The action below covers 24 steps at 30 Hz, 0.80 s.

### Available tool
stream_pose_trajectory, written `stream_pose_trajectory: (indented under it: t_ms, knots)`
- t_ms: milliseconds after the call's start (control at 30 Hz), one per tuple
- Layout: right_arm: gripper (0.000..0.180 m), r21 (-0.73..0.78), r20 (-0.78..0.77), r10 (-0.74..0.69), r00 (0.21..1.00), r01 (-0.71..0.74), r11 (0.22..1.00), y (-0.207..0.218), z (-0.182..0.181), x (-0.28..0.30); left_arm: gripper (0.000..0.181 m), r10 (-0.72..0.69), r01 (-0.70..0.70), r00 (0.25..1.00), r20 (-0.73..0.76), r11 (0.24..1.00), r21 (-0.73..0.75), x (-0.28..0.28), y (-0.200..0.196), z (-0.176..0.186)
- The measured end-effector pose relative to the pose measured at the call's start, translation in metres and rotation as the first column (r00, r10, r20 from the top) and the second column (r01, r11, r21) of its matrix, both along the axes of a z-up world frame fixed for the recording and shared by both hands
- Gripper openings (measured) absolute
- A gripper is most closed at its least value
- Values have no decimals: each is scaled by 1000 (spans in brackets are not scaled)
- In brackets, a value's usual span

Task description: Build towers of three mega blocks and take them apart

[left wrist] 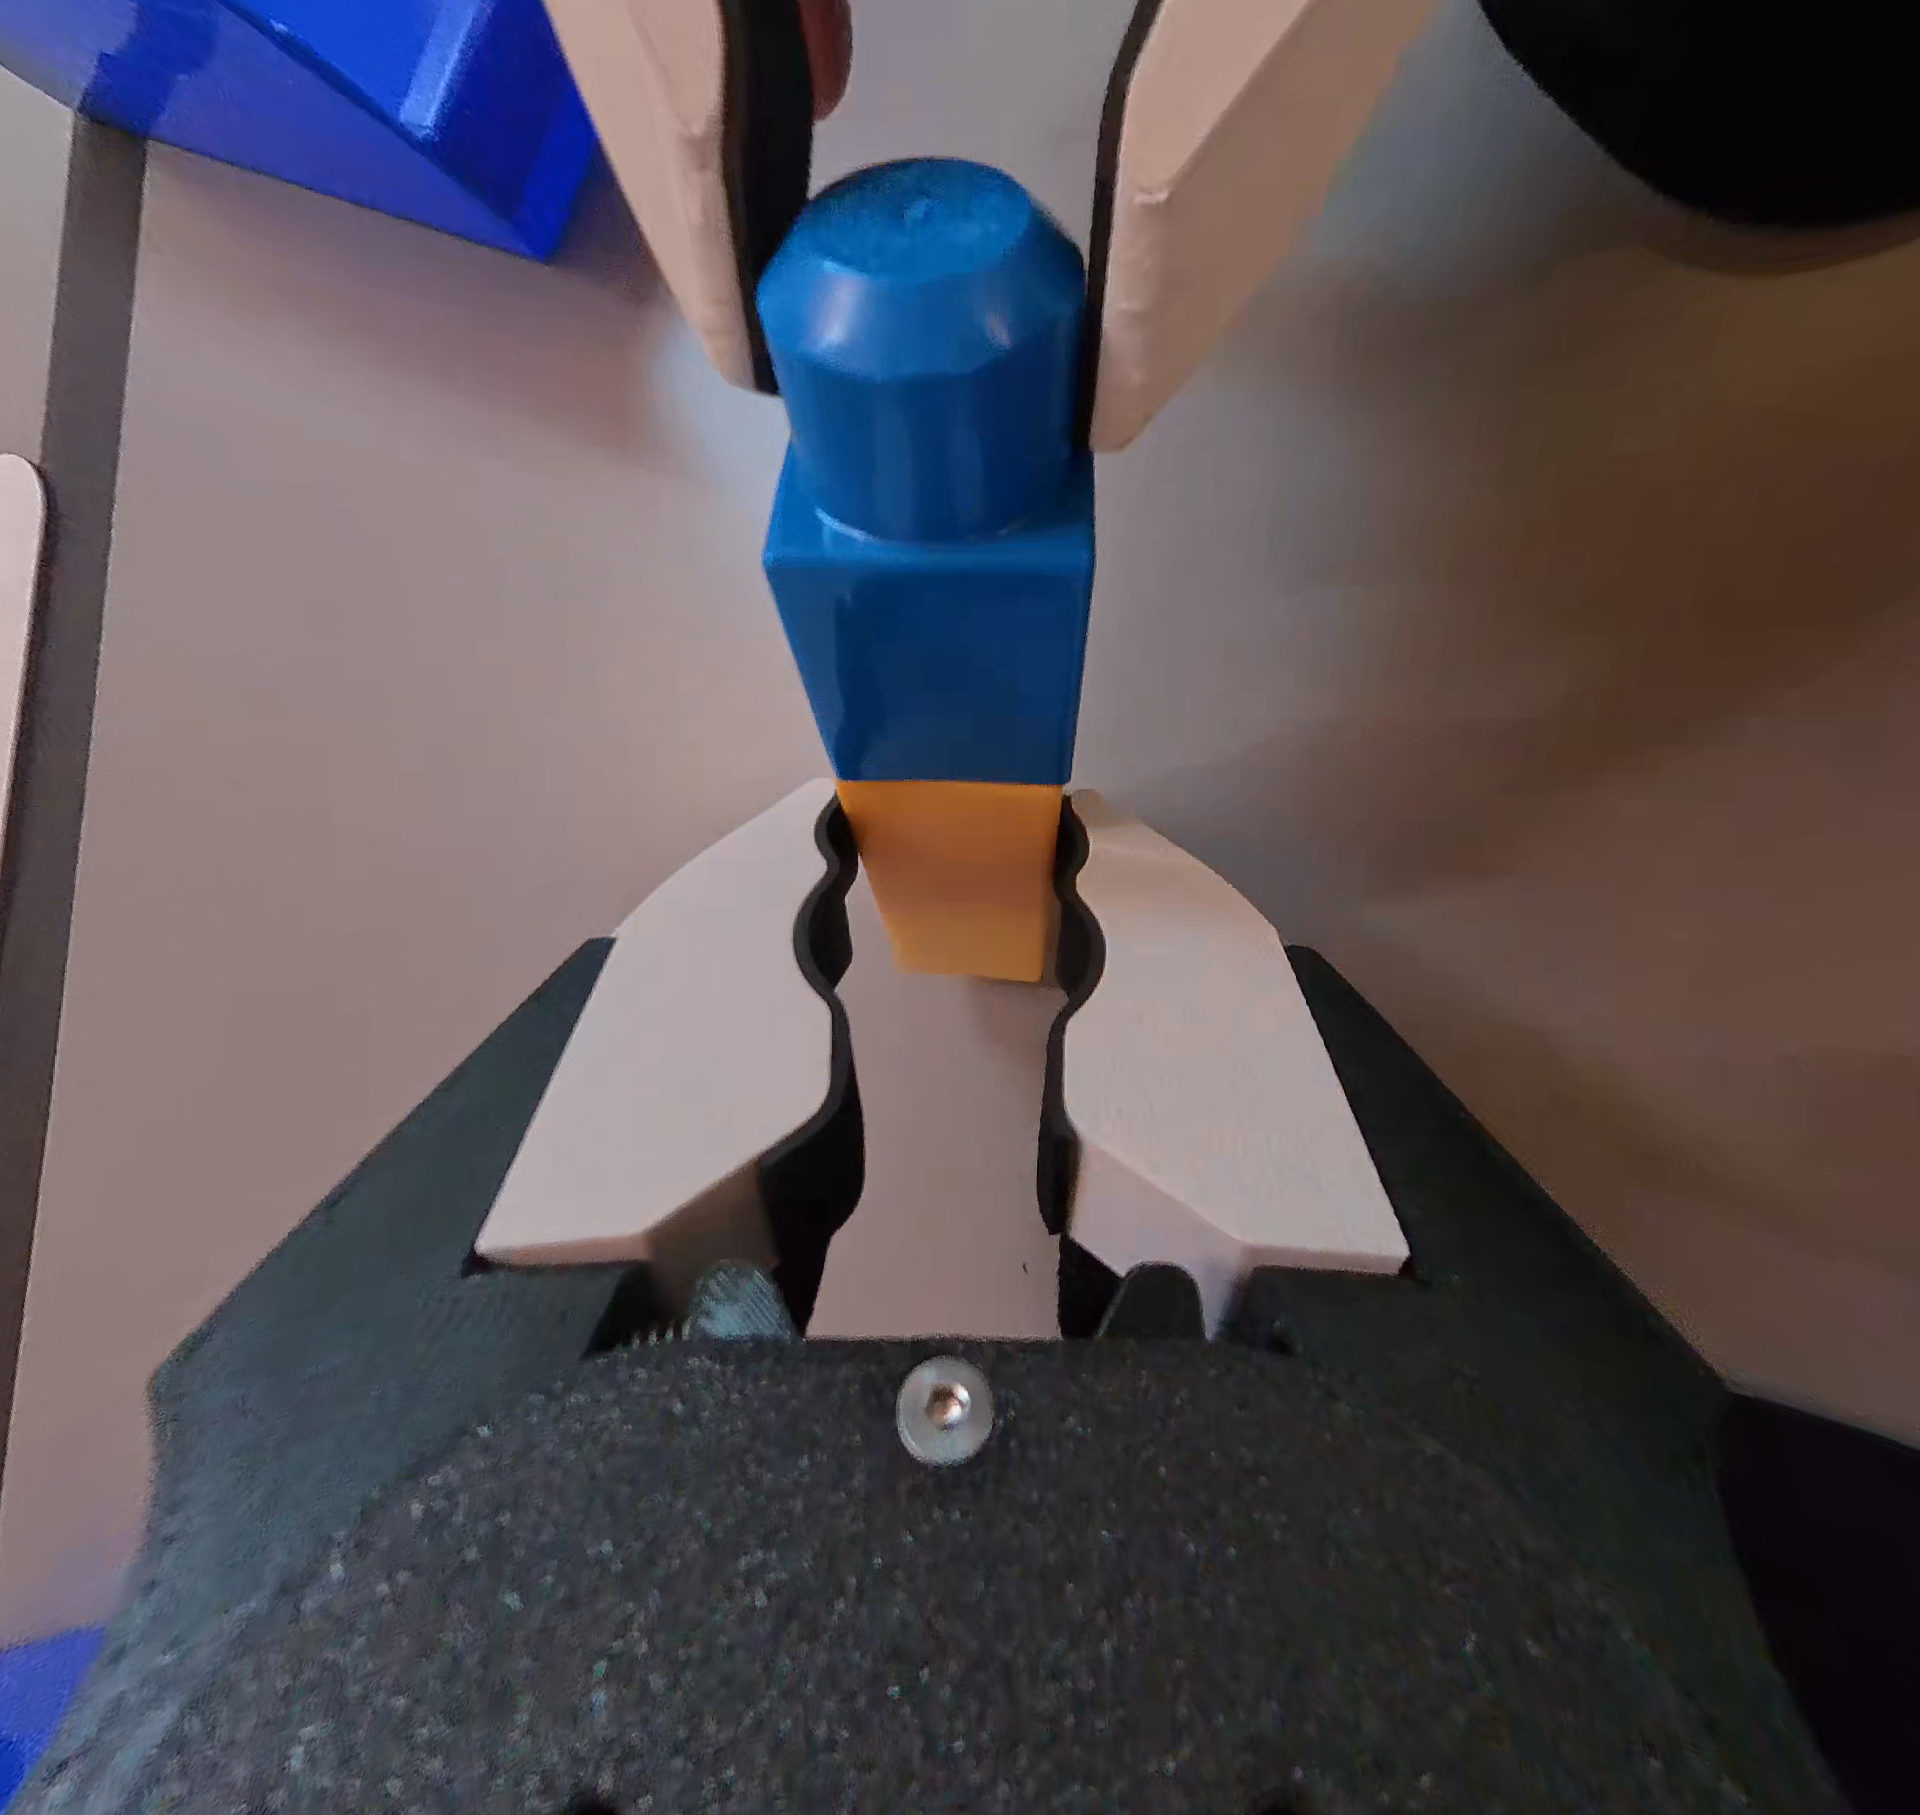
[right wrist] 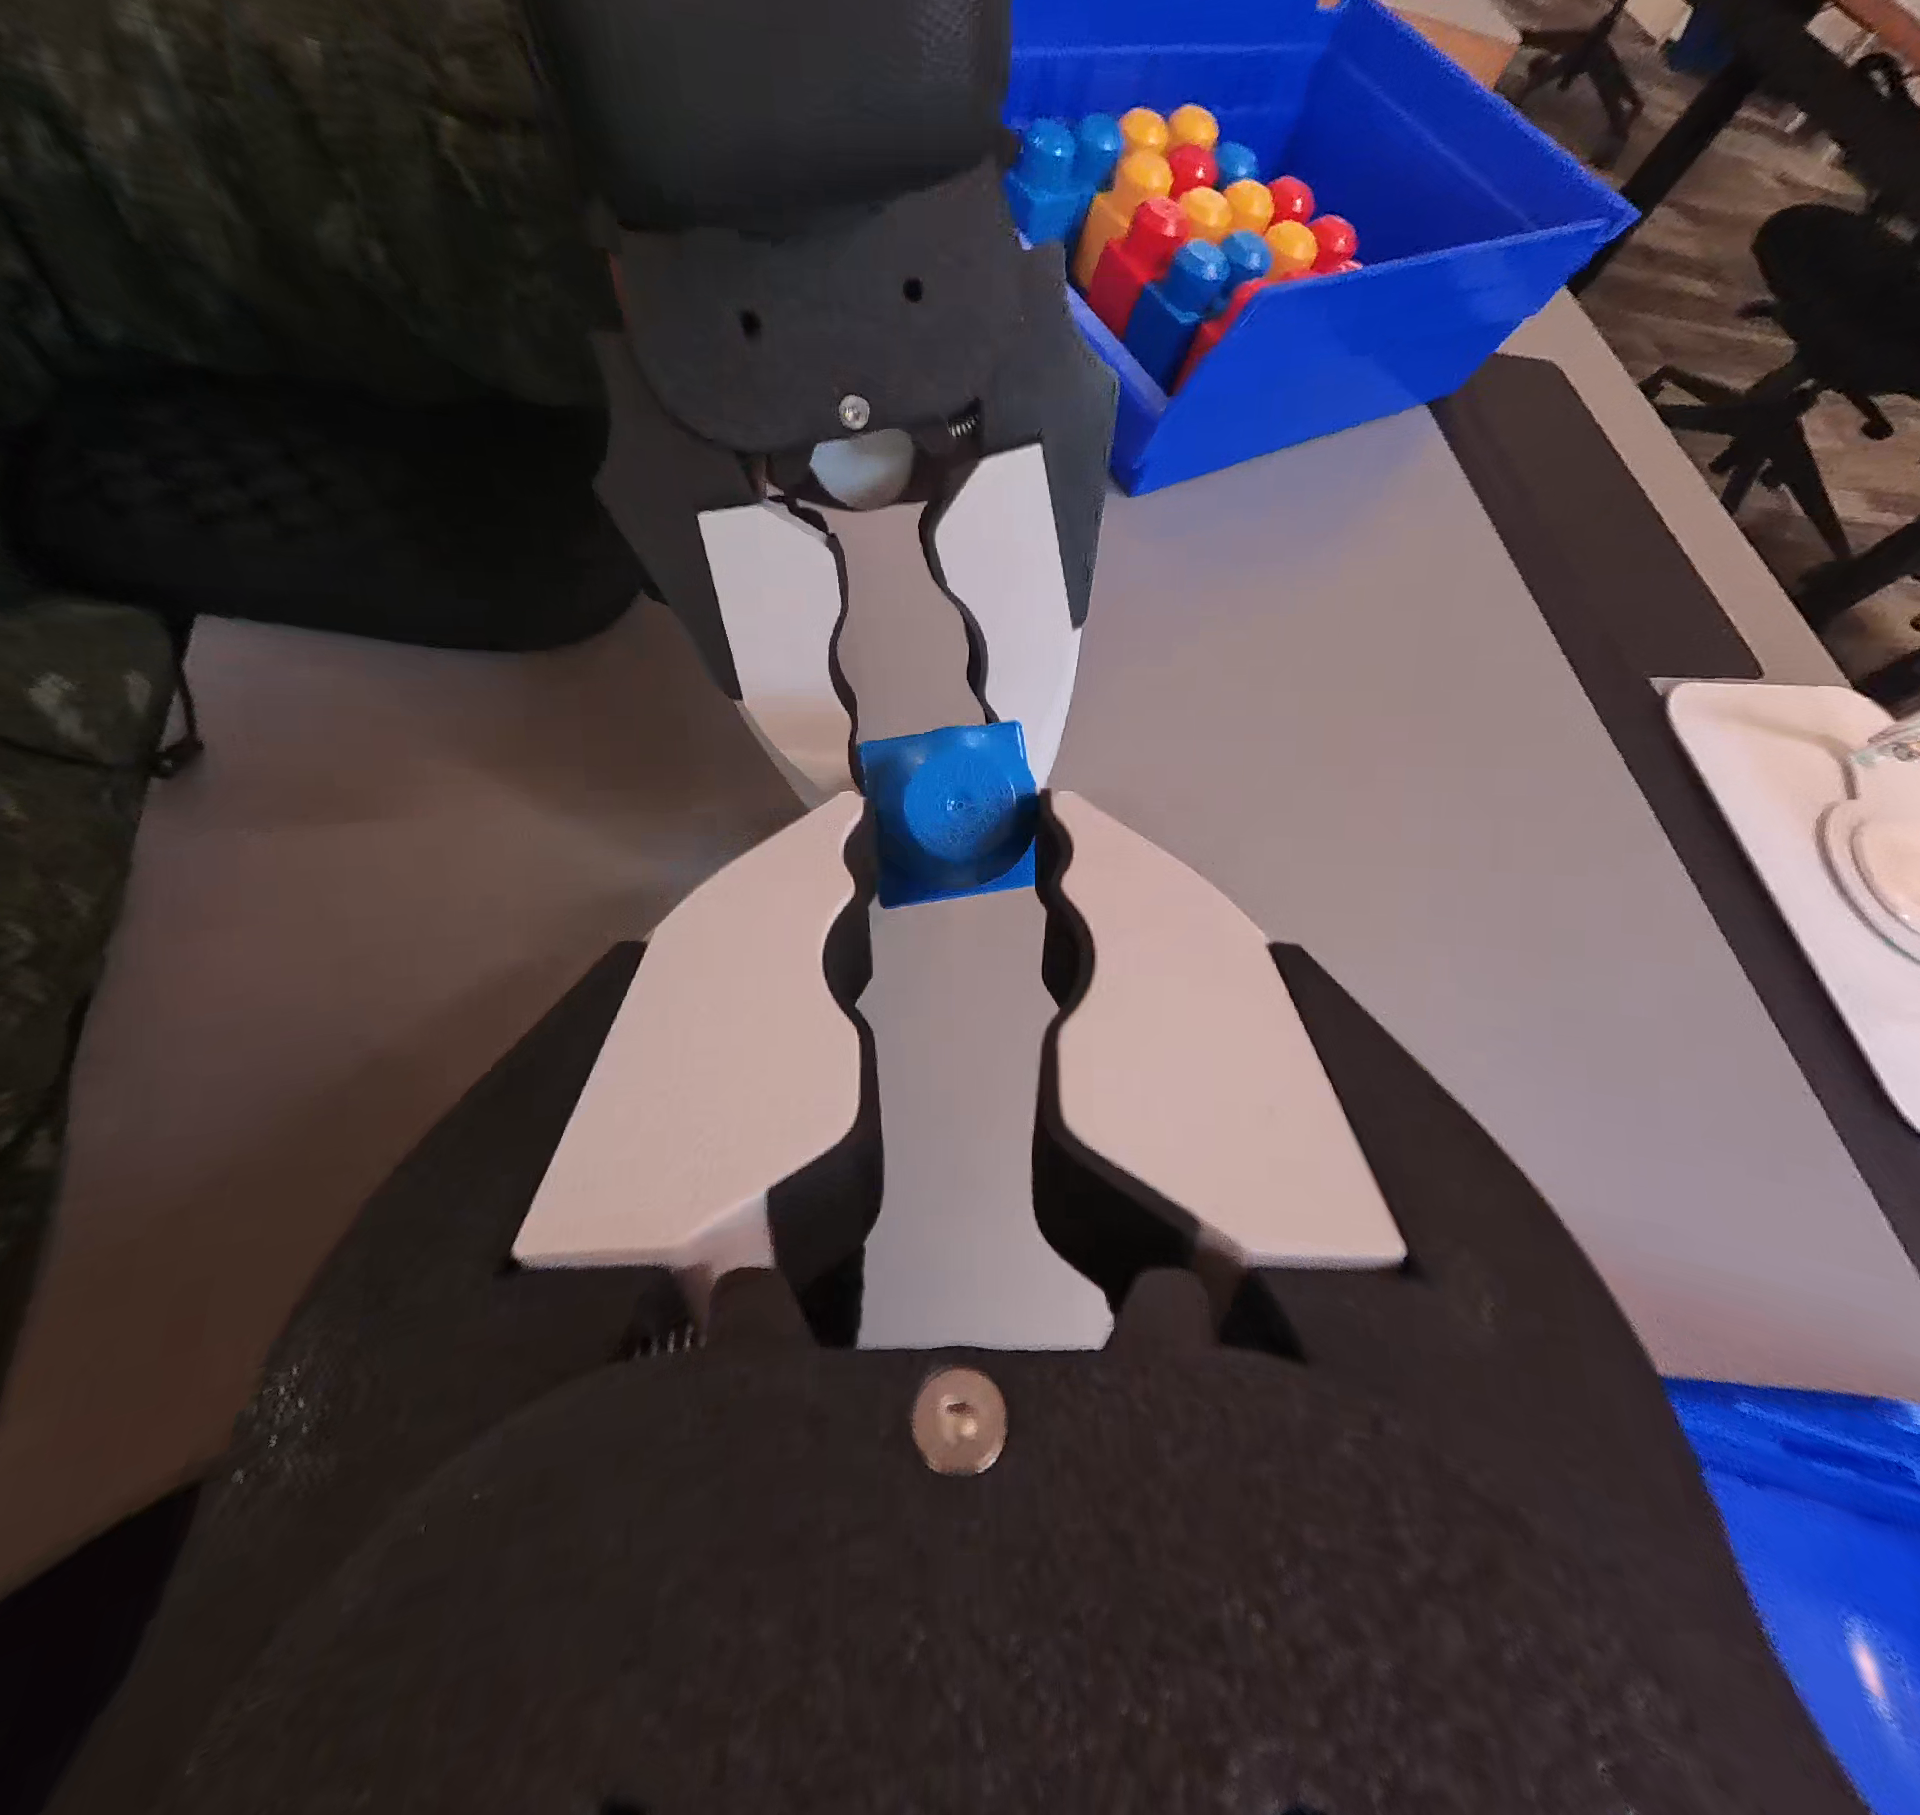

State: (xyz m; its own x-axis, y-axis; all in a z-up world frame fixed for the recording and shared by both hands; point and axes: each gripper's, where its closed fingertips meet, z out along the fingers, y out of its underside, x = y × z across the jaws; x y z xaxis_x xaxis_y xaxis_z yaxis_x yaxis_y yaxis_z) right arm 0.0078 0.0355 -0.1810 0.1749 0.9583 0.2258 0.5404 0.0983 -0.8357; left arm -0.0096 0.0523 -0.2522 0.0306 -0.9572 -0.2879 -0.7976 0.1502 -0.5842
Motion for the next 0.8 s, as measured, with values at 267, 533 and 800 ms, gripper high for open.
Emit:
stream_pose_trajectory:
  t_ms: [267, 533, 800]
  knots:
    - [29, 92, -6, -191, 981, 191, 977, 58, 89, 86, 23, 162, -165, 809, 565, 985, -47, -13, 49, 85]
    - [29, 108, 280, -670, 688, 671, 734, 235, 88, 268, 0, 254, -326, 592, 765, 943, -61, -51, 82, 121]
    - [29, -85, 320, -655, 684, 710, 700, 326, 20, 312, 0, 282, -401, 623, 730, 916, -13, -67, 96, 108]
